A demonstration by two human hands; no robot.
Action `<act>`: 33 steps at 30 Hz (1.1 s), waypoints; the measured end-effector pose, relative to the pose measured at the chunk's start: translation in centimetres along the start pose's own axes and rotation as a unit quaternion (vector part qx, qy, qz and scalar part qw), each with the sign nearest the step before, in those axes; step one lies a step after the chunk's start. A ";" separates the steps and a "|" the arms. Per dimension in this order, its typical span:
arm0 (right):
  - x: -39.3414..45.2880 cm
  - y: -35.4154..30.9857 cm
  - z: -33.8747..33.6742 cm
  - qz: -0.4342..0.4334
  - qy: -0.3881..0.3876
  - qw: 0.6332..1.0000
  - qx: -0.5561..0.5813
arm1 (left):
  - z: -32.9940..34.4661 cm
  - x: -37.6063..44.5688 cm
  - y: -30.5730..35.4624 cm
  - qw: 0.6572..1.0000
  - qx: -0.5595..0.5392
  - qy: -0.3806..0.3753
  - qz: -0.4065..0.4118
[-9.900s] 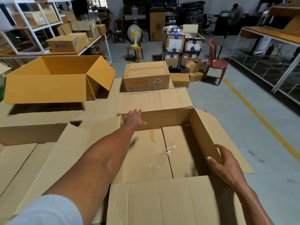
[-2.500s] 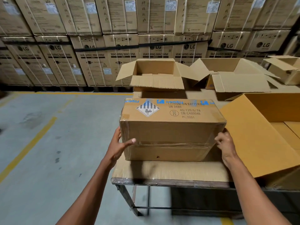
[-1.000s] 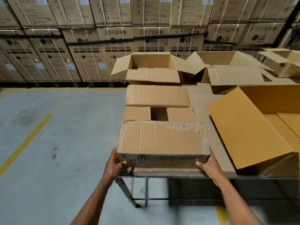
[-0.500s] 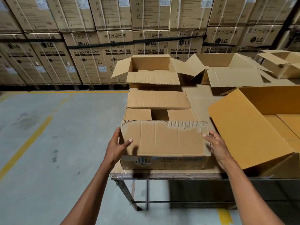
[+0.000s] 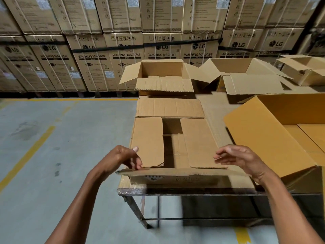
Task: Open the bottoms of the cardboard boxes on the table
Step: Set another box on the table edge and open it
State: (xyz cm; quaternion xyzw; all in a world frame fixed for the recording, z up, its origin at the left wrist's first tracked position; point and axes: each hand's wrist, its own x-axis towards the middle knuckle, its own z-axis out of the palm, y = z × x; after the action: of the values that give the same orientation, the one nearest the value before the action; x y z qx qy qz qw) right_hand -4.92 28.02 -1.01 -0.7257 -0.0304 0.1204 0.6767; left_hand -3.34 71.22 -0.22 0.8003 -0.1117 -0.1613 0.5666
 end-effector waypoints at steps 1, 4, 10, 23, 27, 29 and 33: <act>0.1 0.3 0.5 0.020 -0.028 0.998 -0.054 | 0.5 0.1 -0.2 0.999 0.019 -0.031 -0.015; 0.5 1.8 3.2 0.072 -0.051 0.980 -0.177 | 2.8 0.6 -1.1 0.992 0.077 -0.089 -0.054; 1.5 6.5 8.3 0.028 0.002 0.923 -0.385 | 7.3 1.6 -3.6 0.980 0.147 -0.114 -0.072; 1.7 10.2 11.9 -0.048 0.110 0.848 -0.516 | 14.5 6.0 -2.4 0.992 0.103 0.072 -0.015; 1.8 10.4 11.9 -0.047 0.110 0.852 -0.510 | 15.4 10.4 -2.7 0.988 0.074 0.024 -0.133; 1.8 10.6 11.9 -0.052 0.120 0.853 -0.505 | 16.0 11.7 -3.0 0.983 0.076 0.014 -0.166; 1.7 10.9 11.8 -0.050 0.121 0.856 -0.500 | 16.7 10.6 -0.8 0.977 0.132 0.056 -0.159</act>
State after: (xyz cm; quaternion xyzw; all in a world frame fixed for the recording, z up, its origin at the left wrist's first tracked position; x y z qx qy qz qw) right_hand -7.13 39.00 -12.69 -0.9725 -0.0407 -0.0344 0.2266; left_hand 0.05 53.07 -7.47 0.8835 0.0283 -0.1877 0.4282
